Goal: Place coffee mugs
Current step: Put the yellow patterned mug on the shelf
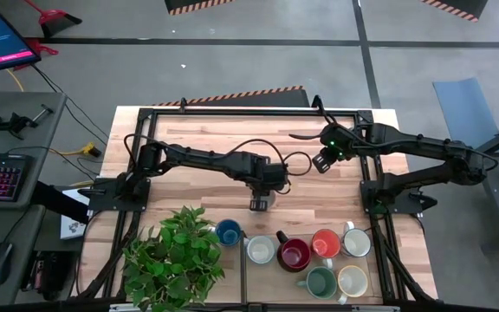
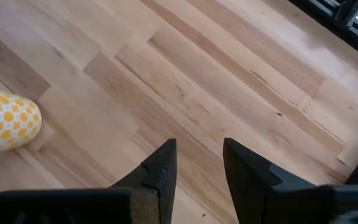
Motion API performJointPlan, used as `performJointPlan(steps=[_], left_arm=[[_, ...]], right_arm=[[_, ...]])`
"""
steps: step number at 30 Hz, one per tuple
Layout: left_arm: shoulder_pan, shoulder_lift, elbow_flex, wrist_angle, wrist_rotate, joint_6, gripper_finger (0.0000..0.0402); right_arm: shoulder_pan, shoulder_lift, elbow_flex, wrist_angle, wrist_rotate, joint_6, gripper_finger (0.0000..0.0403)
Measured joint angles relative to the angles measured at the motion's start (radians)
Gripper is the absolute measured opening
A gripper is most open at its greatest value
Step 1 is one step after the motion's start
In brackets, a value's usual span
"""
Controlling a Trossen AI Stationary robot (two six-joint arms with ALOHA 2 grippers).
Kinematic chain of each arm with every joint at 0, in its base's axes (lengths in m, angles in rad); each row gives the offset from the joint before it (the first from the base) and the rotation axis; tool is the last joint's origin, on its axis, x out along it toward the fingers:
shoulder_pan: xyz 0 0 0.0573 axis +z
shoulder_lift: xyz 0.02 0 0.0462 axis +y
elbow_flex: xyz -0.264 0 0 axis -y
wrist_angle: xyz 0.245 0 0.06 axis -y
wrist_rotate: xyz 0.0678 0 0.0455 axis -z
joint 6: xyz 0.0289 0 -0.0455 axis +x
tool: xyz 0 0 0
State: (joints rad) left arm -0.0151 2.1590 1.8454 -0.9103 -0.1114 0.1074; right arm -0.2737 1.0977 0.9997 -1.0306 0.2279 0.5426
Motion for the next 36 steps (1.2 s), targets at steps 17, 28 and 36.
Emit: performJointPlan(steps=[17,28,36], left_arm=[[0.035,0.0,0.0,0.0,0.057,-0.101,0.0135],[0.048,-0.031,0.123,-0.047,0.057,-0.062,0.0154],[0.048,-0.056,0.277,-0.355,0.05,-0.057,0.0154]], right_arm=[[0.0,0.0,0.0,0.003,-0.026,0.0,0.011],[0.0,0.0,0.0,0.003,-0.026,-0.004,0.011],[0.0,0.0,0.0,0.003,-0.023,-0.061,0.011]])
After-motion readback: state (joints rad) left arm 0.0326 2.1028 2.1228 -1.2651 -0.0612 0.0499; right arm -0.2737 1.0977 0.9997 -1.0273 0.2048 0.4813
